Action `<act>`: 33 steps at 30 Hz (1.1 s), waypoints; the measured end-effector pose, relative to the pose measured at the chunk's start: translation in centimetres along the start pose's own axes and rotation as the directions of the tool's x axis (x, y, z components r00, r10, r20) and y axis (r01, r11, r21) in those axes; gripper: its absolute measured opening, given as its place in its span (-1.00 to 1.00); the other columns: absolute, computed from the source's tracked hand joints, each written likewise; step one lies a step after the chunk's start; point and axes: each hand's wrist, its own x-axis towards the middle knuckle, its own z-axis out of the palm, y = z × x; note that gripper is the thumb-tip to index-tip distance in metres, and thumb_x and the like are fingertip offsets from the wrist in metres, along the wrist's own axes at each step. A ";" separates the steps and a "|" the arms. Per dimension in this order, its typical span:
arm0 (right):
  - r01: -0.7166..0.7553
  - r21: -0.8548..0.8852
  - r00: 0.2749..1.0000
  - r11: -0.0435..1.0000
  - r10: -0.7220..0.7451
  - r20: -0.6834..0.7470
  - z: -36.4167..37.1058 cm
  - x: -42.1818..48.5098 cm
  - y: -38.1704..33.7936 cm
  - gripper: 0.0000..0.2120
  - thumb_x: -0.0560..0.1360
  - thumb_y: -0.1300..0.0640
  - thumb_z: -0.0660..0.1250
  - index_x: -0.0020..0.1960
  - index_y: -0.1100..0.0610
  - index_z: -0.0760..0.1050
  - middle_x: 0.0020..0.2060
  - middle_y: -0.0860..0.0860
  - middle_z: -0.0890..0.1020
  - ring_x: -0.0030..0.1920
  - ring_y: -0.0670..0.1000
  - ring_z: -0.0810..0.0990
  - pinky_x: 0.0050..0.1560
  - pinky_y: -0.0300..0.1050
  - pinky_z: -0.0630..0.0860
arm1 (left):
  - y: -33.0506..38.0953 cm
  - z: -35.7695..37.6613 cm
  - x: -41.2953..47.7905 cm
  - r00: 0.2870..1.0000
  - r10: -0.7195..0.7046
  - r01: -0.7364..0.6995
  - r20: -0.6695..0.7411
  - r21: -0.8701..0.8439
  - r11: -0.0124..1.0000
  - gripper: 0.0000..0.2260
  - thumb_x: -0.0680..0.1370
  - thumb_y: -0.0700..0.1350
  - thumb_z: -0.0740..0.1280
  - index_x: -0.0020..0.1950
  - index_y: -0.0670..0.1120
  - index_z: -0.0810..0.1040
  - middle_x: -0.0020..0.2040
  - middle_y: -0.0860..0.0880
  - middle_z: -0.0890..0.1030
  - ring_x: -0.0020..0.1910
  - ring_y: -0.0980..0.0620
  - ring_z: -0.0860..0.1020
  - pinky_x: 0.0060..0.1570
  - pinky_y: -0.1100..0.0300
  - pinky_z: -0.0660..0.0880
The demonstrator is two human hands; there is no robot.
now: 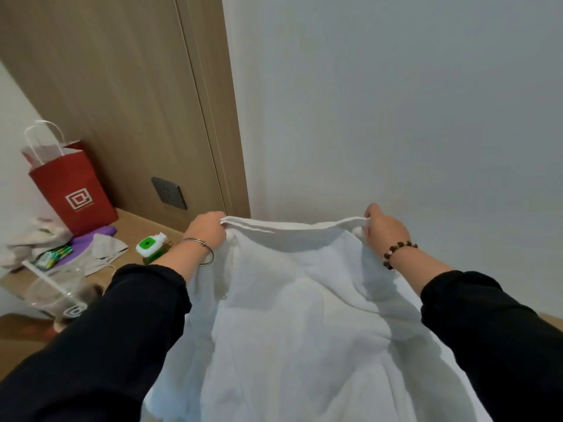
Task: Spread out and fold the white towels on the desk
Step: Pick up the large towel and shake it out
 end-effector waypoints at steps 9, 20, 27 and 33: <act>0.201 -0.155 0.976 0.967 -0.184 0.118 4.9 0.8 -0.4 -0.74 0.58 0.05 0.18 0.18 0.16 0.43 0.09 0.10 0.44 0.00 0.13 0.49 -0.15 -0.08 0.44 | 0.3 0.5 -0.9 0.996 0.092 -0.092 -0.019 -0.032 0.995 -0.82 0.52 -0.28 0.16 -0.14 -0.04 0.47 -0.11 -0.12 0.60 -0.17 -0.09 0.48 -0.23 0.15 0.32; -0.053 0.217 0.962 0.975 -0.008 0.273 5.6 4.4 -1.6 -0.84 0.45 0.17 0.37 -0.26 0.22 0.53 -0.24 0.09 0.55 -0.21 0.06 0.45 -0.27 -0.19 0.31 | -1.9 0.8 -0.7 0.999 -0.034 0.034 0.005 0.034 0.999 -0.86 0.55 -0.25 0.14 -0.11 -0.10 0.48 0.00 -0.18 0.60 -0.01 -0.20 0.53 -0.17 0.12 0.34; -0.076 0.519 0.918 0.852 -0.144 0.370 0.4 5.3 -0.3 -0.67 0.42 0.23 0.44 -0.45 0.14 0.40 -0.53 0.02 0.36 -0.46 -0.01 0.32 -0.39 -0.20 0.21 | -4.7 0.1 -0.9 0.974 -0.116 0.058 0.194 0.284 0.957 -0.82 0.59 -0.18 0.12 -0.01 -0.10 0.53 0.03 -0.13 0.60 0.00 -0.12 0.55 0.01 0.06 0.48; 0.225 -0.168 0.853 0.960 -0.111 0.510 1.0 4.6 -2.5 -0.85 0.44 0.15 0.34 -0.23 0.24 0.52 -0.25 0.14 0.57 -0.23 0.12 0.54 -0.19 -0.12 0.50 | -4.1 -0.7 -1.4 0.976 0.030 -0.057 0.216 0.119 0.991 -0.83 0.56 -0.16 0.20 -0.22 0.00 0.42 -0.09 -0.09 0.58 -0.08 -0.12 0.52 -0.11 0.11 0.42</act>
